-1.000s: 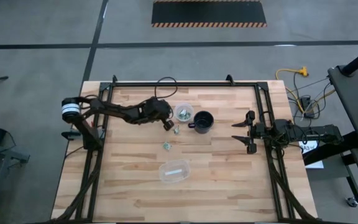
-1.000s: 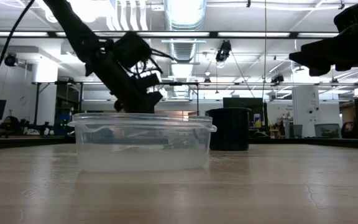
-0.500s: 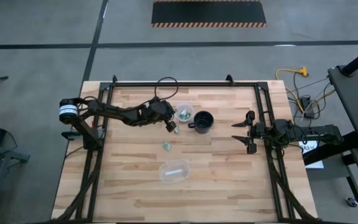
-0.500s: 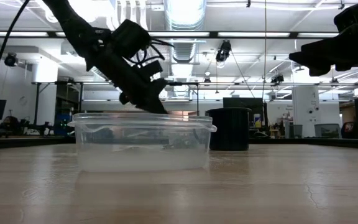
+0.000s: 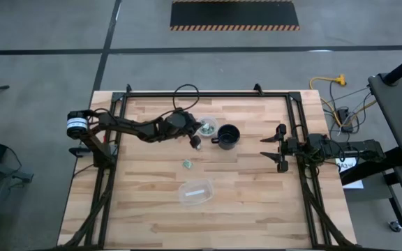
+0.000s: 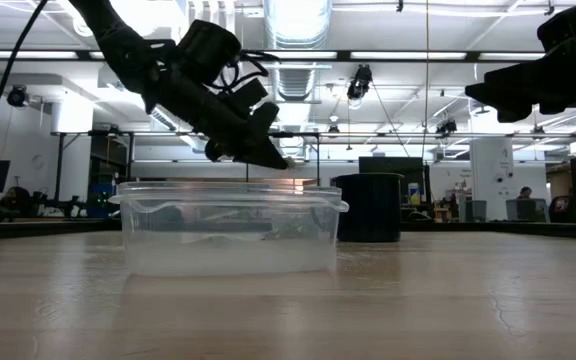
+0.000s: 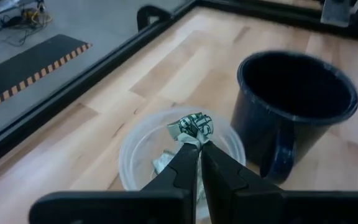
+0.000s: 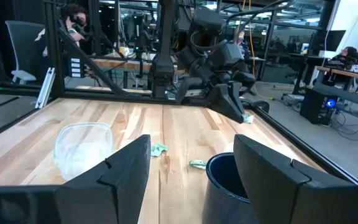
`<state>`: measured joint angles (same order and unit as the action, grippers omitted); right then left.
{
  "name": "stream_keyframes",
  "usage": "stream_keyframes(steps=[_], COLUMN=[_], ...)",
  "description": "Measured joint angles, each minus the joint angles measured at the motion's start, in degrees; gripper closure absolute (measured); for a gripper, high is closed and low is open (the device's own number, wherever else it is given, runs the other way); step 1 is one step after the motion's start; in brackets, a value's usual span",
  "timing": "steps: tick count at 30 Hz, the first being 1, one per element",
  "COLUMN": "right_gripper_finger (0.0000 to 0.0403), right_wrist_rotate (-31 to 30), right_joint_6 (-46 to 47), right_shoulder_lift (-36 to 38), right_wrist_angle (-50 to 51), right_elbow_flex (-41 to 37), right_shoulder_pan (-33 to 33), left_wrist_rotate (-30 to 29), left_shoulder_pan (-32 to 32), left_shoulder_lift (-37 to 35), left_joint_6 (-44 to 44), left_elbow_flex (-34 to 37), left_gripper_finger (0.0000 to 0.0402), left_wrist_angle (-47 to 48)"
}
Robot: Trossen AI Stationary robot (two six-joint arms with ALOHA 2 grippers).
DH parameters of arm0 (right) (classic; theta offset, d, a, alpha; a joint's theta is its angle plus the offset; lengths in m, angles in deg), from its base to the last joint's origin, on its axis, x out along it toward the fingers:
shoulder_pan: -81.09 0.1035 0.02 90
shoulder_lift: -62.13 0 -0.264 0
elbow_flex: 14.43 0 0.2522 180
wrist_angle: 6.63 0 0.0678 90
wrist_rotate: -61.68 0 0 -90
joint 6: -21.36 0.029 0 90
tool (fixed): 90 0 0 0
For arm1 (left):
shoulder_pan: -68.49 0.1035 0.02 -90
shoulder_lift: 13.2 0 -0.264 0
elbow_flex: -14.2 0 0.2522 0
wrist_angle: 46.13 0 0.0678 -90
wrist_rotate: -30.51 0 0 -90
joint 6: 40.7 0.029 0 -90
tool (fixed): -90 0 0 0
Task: Pick and place Stevia / Truvia into bins
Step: Put the stevia packet into the top transparent container, then put the truvia packet into the top transparent container
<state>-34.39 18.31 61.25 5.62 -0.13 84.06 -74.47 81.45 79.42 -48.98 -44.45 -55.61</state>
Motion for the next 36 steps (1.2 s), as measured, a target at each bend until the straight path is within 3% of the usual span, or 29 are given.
stream_keyframes(steps=[19, 36], right_gripper_finger=[0.0181, 0.0181], right_wrist_rotate=[0.0, 0.0], right_joint_6=[0.0, 0.0], right_shoulder_lift=[0.0, 0.0], right_wrist_angle=[0.0, 0.0], right_elbow_flex=[0.0, 0.0], right_shoulder_pan=[0.0, 0.0], left_wrist_rotate=[0.1, 0.1], left_shoulder_pan=[0.0, 0.0], left_shoulder_lift=[0.0, 0.0], left_joint_6=[0.1, 1.2], left_elbow_flex=[0.0, 0.0], left_gripper_finger=[0.0394, 0.0203], left_wrist_angle=[-3.3, -3.3])
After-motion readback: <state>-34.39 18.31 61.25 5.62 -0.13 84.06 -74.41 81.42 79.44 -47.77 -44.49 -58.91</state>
